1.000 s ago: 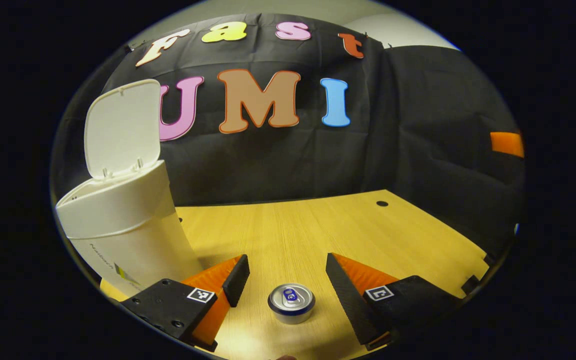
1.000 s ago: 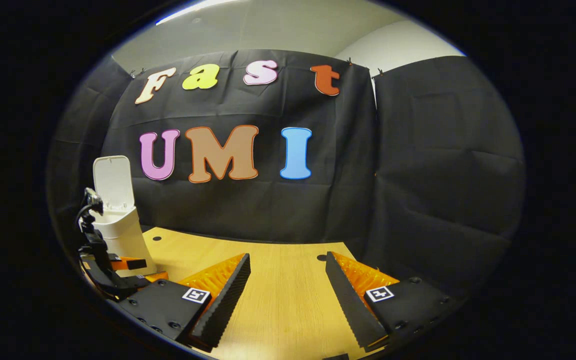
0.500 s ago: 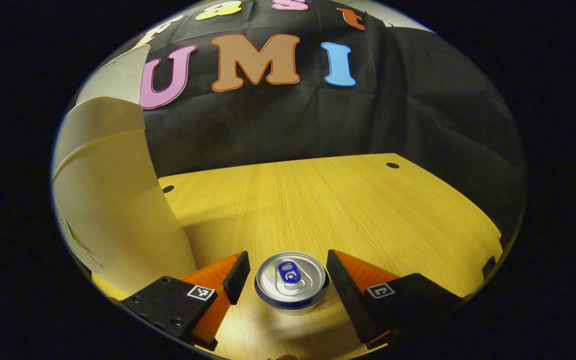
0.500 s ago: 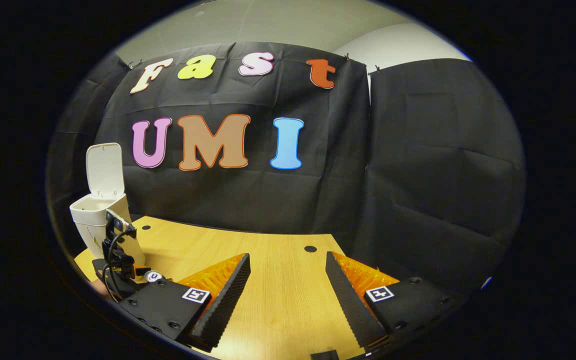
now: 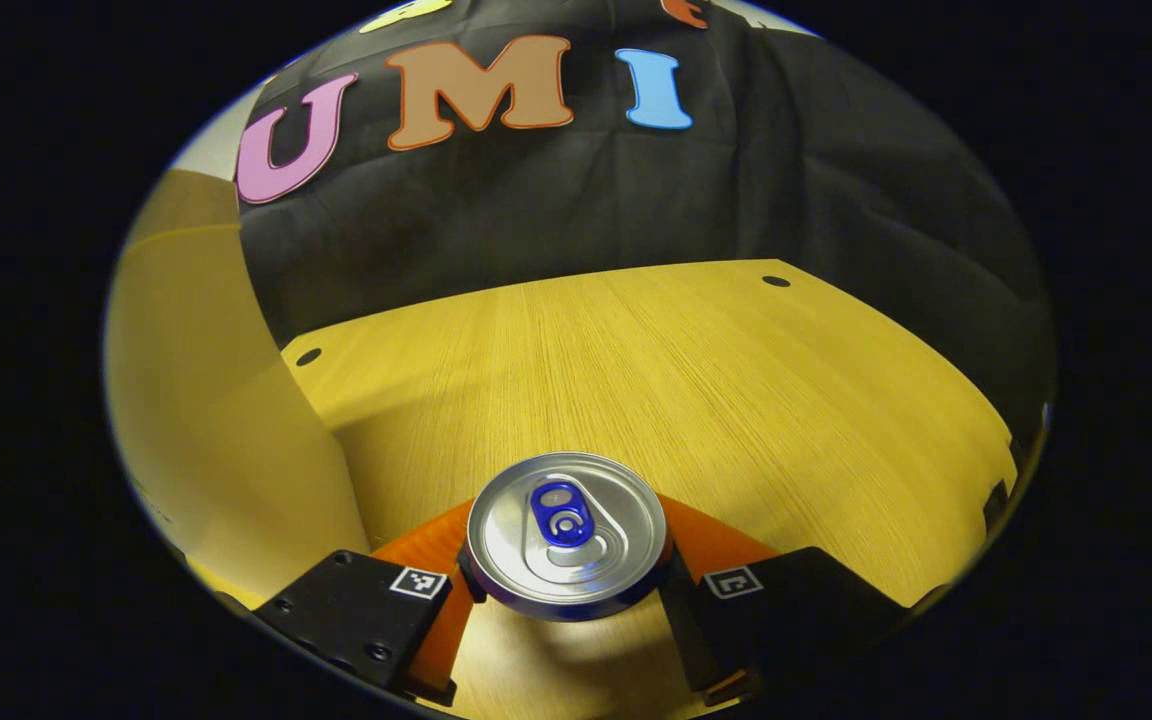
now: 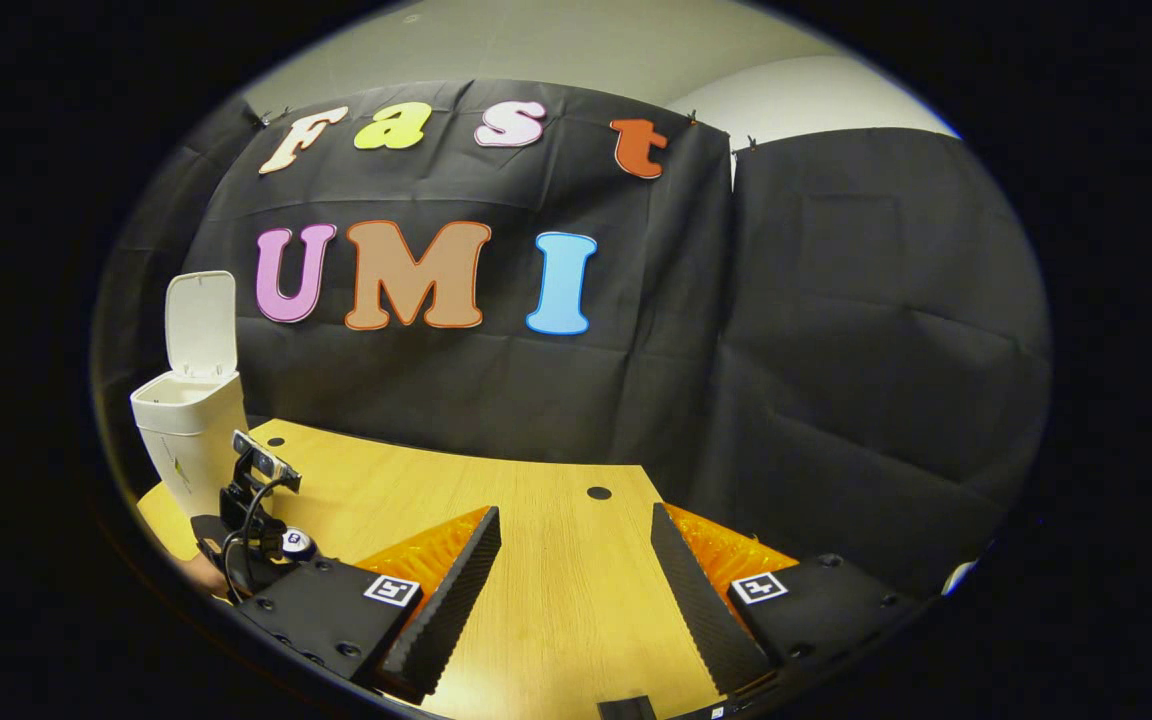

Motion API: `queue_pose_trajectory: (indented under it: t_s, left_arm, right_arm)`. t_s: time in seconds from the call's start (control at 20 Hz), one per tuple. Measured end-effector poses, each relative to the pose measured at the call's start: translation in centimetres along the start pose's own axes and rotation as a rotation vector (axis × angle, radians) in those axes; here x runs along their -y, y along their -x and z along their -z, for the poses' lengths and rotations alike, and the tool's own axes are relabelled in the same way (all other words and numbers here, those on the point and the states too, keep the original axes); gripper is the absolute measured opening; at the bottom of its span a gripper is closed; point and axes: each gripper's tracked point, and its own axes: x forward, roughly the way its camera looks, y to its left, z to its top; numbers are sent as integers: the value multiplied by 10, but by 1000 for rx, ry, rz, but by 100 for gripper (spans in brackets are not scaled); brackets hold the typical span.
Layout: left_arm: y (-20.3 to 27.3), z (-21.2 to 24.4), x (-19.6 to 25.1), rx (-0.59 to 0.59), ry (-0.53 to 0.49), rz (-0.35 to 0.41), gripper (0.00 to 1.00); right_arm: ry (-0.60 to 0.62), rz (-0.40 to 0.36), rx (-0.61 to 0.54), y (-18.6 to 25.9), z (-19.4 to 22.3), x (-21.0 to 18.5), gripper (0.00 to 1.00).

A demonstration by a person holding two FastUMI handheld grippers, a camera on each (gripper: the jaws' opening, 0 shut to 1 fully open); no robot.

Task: Press the lid of the desktop garbage bin to open it, pick up the crumpled paper on the desktop and throw it into the bin, then pick up the pop can on the desktop and drop it into the bin, and finally close the garbage bin lid.

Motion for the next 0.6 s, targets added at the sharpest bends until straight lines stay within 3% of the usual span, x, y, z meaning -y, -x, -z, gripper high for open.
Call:
queue_pose_trajectory:
  t_s: [0.25, 0.6]
  left_arm:
    - [30, -67, 0, 157, -69, 3, 77]
    - [97, -197, -21, 471, -80, -32, 76]
  right_arm:
    - [-7, -30, 6, -4, 1, -9, 97]
    - [-27, -89, 25, -13, -4, -25, 97]
